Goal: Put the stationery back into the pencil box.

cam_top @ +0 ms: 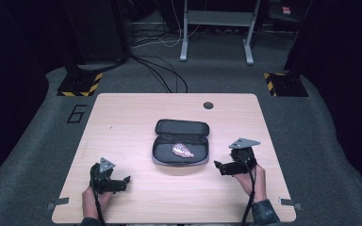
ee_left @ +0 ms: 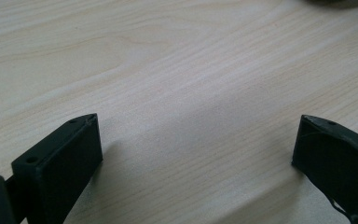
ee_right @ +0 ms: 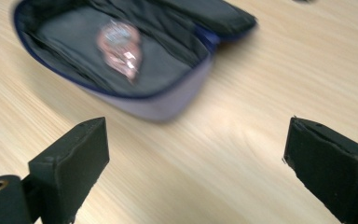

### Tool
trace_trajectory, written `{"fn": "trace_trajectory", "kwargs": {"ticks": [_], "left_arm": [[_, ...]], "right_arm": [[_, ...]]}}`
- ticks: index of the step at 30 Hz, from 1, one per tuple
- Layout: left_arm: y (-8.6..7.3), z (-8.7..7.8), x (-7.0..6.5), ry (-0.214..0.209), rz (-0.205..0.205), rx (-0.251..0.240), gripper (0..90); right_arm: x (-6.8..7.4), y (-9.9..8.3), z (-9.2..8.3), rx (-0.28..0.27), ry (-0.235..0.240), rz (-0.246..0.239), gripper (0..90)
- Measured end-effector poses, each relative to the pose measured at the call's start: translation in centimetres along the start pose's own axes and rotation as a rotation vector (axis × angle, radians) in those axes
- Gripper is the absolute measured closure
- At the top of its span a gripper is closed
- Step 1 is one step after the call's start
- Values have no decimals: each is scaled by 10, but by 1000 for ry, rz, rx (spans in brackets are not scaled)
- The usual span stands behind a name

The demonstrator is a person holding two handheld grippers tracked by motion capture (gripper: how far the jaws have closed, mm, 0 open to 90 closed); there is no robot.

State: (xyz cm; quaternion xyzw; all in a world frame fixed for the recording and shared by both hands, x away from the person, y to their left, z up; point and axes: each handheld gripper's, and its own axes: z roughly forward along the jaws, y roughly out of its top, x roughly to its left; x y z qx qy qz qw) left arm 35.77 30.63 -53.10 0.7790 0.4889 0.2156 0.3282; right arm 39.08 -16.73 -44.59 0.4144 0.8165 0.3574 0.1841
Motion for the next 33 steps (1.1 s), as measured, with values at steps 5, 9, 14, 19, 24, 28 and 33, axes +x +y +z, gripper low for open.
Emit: {"fn": "trace_trajectory", "kwargs": {"ticks": [5,9,14,19,24,28,33], "left_arm": [[0,0,0,0,0,0,13],[0,0,0,0,0,0,13],[0,0,0,0,0,0,13],[0,0,-1,1,-9,-7,13],[0,0,-1,1,-9,-6,13],[0,0,0,1,-8,-6,13],[0,0,0,2,-7,-5,13]], "right_arm": [[-20,-30,-10,25,-45,55,60],[-30,-53,-14,32,-83,104,57],[-40,-86,-15,41,-129,159,52],[-47,-110,-14,45,-161,191,63],[-48,-122,-13,44,-189,186,38],[-47,-126,-13,14,-195,186,26],[-47,-125,-12,27,-207,205,0]]}}
